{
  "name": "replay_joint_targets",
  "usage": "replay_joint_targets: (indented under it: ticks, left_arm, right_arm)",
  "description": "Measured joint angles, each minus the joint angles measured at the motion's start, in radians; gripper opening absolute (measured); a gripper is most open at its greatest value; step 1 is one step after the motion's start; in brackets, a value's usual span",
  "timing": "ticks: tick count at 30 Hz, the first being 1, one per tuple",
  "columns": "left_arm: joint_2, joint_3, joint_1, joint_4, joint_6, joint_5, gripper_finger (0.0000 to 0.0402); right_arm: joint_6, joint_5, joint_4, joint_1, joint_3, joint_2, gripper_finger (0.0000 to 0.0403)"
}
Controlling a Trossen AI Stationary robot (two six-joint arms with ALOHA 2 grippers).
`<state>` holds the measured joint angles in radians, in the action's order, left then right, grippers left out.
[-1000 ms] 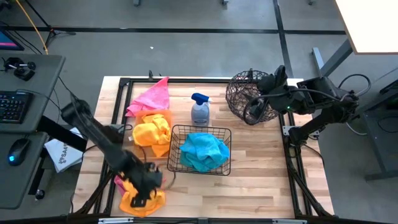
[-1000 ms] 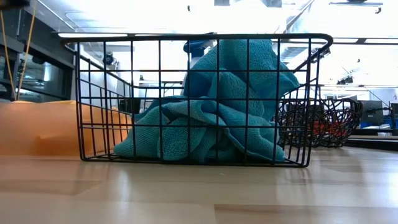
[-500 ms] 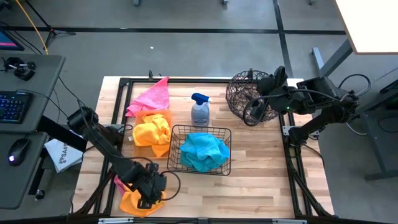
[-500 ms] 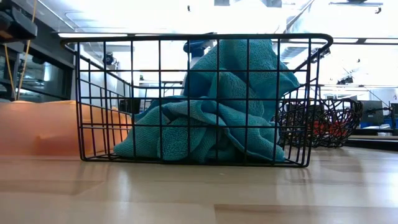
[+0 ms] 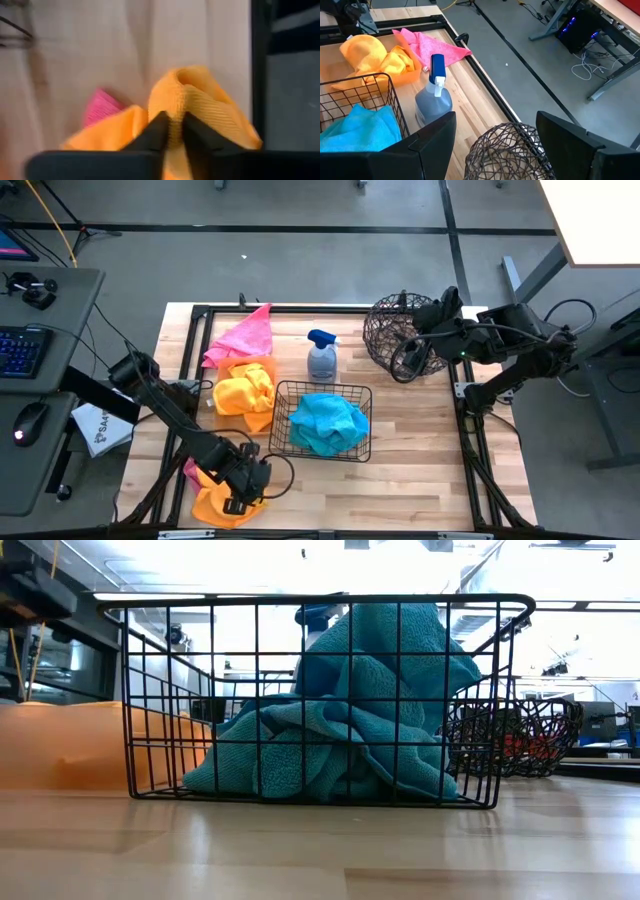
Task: Sort microfiber towel by color & place in baskets
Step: Put the yellow towel into the orange bin
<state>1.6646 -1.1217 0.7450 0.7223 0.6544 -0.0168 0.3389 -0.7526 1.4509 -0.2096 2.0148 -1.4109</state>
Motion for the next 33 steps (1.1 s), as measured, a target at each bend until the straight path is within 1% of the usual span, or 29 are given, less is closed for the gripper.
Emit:
replay_joint_targets:
  ticks: [1, 3, 5, 7, 9, 10, 11, 12, 14, 16, 17, 19, 21, 23, 25, 27, 30, 33]
  left_arm:
    - [-0.001, -0.002, -0.006, 0.003, 0.019, -0.027, 0.0020]
    - [-0.025, -0.027, -0.015, 0.050, 0.065, -0.053, 0.0013]
    - [-0.085, -0.082, -0.021, 0.088, 0.067, -0.056, 0.0004]
    - [-0.167, -0.154, -0.029, 0.137, 0.038, -0.034, 0.0003]
    - [-0.249, -0.235, -0.041, 0.205, 0.017, 0.036, 0.0002]
    - [-0.289, -0.282, -0.049, 0.239, 0.016, 0.098, 0.0001]
    - [-0.329, -0.331, -0.058, 0.283, 0.019, 0.182, 0.0001]
    - [-0.367, -0.379, -0.068, 0.333, 0.021, 0.279, 0.0001]
    - [-0.428, -0.475, -0.088, 0.436, 0.013, 0.512, 0.0001]
    - [-0.469, -0.543, -0.113, 0.536, -0.009, 0.710, 0.0001]
    - [-0.485, -0.566, -0.130, 0.582, -0.023, 0.779, 0.0001]
    - [-0.515, -0.589, -0.176, 0.672, -0.045, 0.855, 0.0000]
    - [-0.533, -0.589, -0.237, 0.763, -0.040, 0.869, 0.0000]
    - [-0.537, -0.577, -0.289, 0.854, 0.009, 0.859, 0.0000]
    - [-0.541, -0.538, -0.329, 0.840, 0.025, 0.816, 0.0000]
    - [-0.543, -0.512, -0.355, 0.834, 0.016, 0.744, 0.0000]
    - [-0.508, -0.475, -0.397, 0.849, 0.012, 0.648, 0.0000]
    - [-0.460, -0.434, -0.447, 0.828, -0.035, 0.595, 0.0000]
  right_arm:
    - [0.000, -0.001, 0.000, 0.000, 0.000, 0.000, 0.0272]
    - [0.000, -0.001, 0.000, 0.000, 0.000, 0.000, 0.0272]
    - [0.000, -0.001, 0.000, 0.000, 0.000, 0.000, 0.0272]
    - [0.000, -0.008, -0.002, 0.000, 0.000, 0.000, 0.0272]
    - [0.001, -0.024, -0.006, 0.000, 0.000, 0.000, 0.0272]
    - [0.001, -0.025, -0.009, 0.000, 0.000, 0.000, 0.0272]
    - [0.004, -0.026, -0.012, 0.000, 0.000, 0.000, 0.0272]
    - [0.010, -0.028, -0.012, 0.000, 0.000, 0.000, 0.0272]
    - [0.023, -0.030, -0.012, 0.000, 0.000, 0.000, 0.0272]
    - [0.032, -0.030, -0.012, 0.000, 0.000, 0.000, 0.0272]
    - [0.042, -0.031, -0.012, 0.000, 0.000, 0.000, 0.0272]
    - [0.052, -0.030, -0.011, 0.000, 0.000, 0.000, 0.0272]
    - [0.063, -0.030, -0.011, 0.000, 0.000, 0.000, 0.0272]
    - [0.079, -0.030, -0.011, 0.000, 0.000, 0.000, 0.0272]
    - [0.098, -0.030, -0.011, 0.000, 0.000, 0.000, 0.0272]
    - [0.113, -0.030, -0.011, 0.000, 0.000, 0.000, 0.0272]
    - [0.133, -0.042, -0.011, 0.000, 0.000, 0.000, 0.0272]
    - [0.136, -0.062, -0.012, 0.000, 0.000, 0.000, 0.0272]
